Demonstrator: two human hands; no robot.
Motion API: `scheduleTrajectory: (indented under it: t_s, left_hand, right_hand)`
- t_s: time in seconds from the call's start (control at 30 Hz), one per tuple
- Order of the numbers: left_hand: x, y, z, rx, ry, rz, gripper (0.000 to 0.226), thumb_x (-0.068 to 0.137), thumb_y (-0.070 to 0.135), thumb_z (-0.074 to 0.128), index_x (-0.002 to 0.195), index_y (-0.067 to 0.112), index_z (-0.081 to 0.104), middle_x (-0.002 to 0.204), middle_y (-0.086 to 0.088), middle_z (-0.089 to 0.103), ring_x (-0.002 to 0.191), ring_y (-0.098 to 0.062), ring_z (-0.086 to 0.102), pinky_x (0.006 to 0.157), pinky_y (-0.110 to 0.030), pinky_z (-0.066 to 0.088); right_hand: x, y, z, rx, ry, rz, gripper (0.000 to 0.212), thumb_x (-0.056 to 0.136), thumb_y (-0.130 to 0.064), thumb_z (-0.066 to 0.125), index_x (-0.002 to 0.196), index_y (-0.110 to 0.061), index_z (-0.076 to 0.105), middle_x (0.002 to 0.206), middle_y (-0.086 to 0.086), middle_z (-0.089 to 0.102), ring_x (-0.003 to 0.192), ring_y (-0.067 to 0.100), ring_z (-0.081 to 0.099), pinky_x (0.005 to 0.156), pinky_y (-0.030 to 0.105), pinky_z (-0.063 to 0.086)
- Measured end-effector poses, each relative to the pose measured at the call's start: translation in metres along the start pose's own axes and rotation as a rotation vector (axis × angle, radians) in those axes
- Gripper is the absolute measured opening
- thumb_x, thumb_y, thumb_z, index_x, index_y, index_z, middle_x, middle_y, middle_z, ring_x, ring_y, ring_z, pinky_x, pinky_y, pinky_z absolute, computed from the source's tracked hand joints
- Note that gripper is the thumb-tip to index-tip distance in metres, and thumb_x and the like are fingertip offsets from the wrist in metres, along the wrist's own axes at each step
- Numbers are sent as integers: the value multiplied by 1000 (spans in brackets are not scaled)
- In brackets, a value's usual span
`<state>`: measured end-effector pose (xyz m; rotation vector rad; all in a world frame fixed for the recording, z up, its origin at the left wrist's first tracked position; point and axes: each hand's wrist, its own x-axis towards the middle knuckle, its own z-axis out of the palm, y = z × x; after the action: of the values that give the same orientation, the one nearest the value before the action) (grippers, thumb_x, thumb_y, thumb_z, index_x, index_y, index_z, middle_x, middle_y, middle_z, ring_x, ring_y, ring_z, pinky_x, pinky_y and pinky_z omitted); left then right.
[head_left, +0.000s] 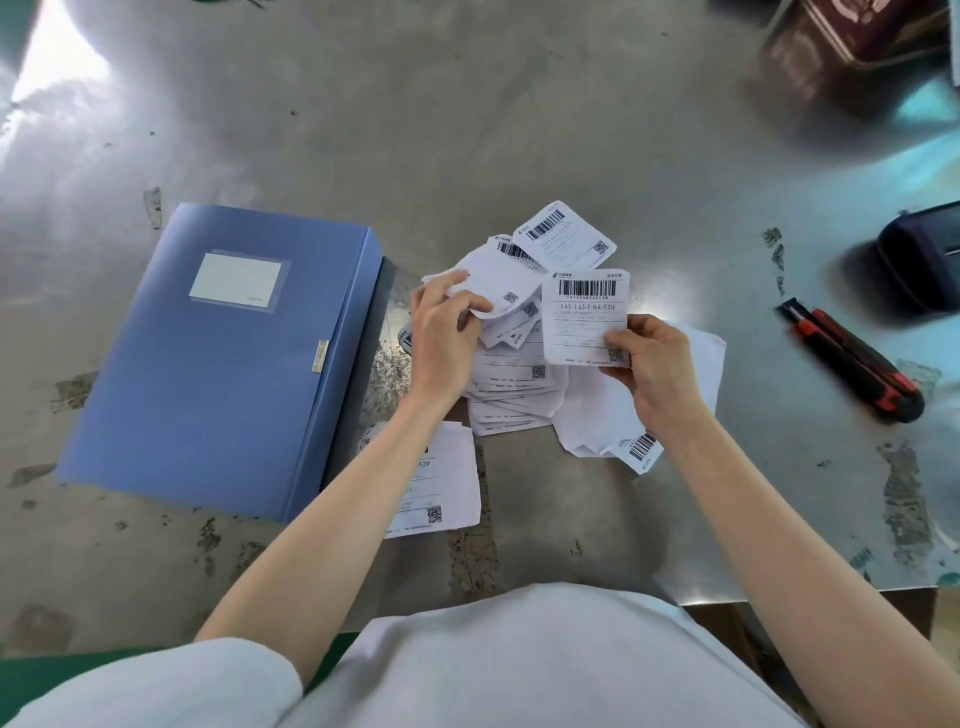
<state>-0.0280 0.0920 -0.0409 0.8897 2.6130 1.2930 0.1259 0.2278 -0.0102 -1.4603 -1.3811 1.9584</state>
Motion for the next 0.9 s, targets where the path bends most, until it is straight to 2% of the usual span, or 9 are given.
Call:
scheduleTrajectory:
  t_s: [0.1, 0.23, 0.33, 0.37, 0.5, 0.6, 0.73, 0.8, 0.9]
  left_hand:
    - [-17, 7, -3, -64, 139, 38, 31, 76, -11, 63, 83, 16, 77, 135, -8, 48, 116, -24, 36, 89, -23, 39]
    - [-38, 12, -4, -186, 169, 17, 33, 75, -14, 65, 80, 17, 77, 139, -12, 44, 123, -32, 39, 97, -6, 28]
    - [-48, 14, -4, -388, 96, -50, 32, 79, -19, 61, 79, 9, 76, 139, -14, 44, 125, -29, 45, 104, -38, 42]
    - [-50, 16, -5, -460, 82, -73, 34, 80, -21, 58, 80, 8, 75, 138, -14, 45, 126, -28, 47, 102, -40, 45]
    - [-56, 22, -7, -533, 48, -145, 44, 80, -20, 50, 78, 17, 74, 135, -3, 51, 128, -10, 47, 101, -25, 43]
    - [-58, 24, -6, -576, -11, -189, 37, 78, -9, 47, 79, 17, 74, 130, 1, 57, 125, -3, 48, 96, -17, 43]
    - [-58, 26, -6, -813, -44, -359, 17, 82, 7, 54, 84, 10, 70, 127, -8, 57, 122, -22, 53, 101, -43, 46]
    - [-57, 26, -5, -721, -33, -390, 7, 86, 9, 62, 90, 13, 65, 123, -5, 59, 111, -16, 61, 97, -44, 49]
    - [-57, 25, -3, -658, -17, -410, 27, 85, -4, 61, 102, 17, 56, 119, -4, 62, 102, -9, 65, 94, -41, 53]
  right_hand:
    - [-1, -2, 3, 46, -29, 7, 15, 86, 1, 56, 87, -13, 61, 89, 4, 69, 71, 12, 64, 56, 19, 53]
    - [-4, -3, 9, 83, -82, 21, 16, 87, 2, 57, 86, -14, 61, 83, 1, 69, 61, 6, 64, 52, 19, 51]
    - [-4, -4, 11, 97, -104, 38, 16, 87, 2, 57, 86, -13, 61, 82, 2, 69, 58, 5, 65, 51, 18, 51]
    - [-4, -4, 12, 89, -110, 41, 15, 87, 2, 58, 86, -12, 61, 81, 2, 68, 57, 4, 65, 50, 18, 51]
    - [-7, -3, 14, 44, -155, 48, 13, 86, 1, 61, 83, -12, 61, 77, 3, 66, 56, 5, 65, 49, 17, 49]
    - [-7, 1, 17, -50, -160, 25, 12, 84, 0, 65, 82, -11, 62, 80, 4, 66, 66, 13, 64, 57, 21, 51]
    - [-8, 6, 22, -115, -157, -33, 14, 81, 1, 68, 78, -11, 62, 73, 5, 64, 58, 8, 61, 57, 18, 48]
    - [-8, 8, 24, -188, -154, -74, 13, 80, -1, 69, 78, -12, 62, 73, 6, 64, 62, 10, 61, 63, 21, 50]
    - [-7, 13, 26, -294, -99, -129, 15, 79, -7, 72, 90, -12, 62, 83, 6, 66, 78, 19, 62, 80, 34, 53]
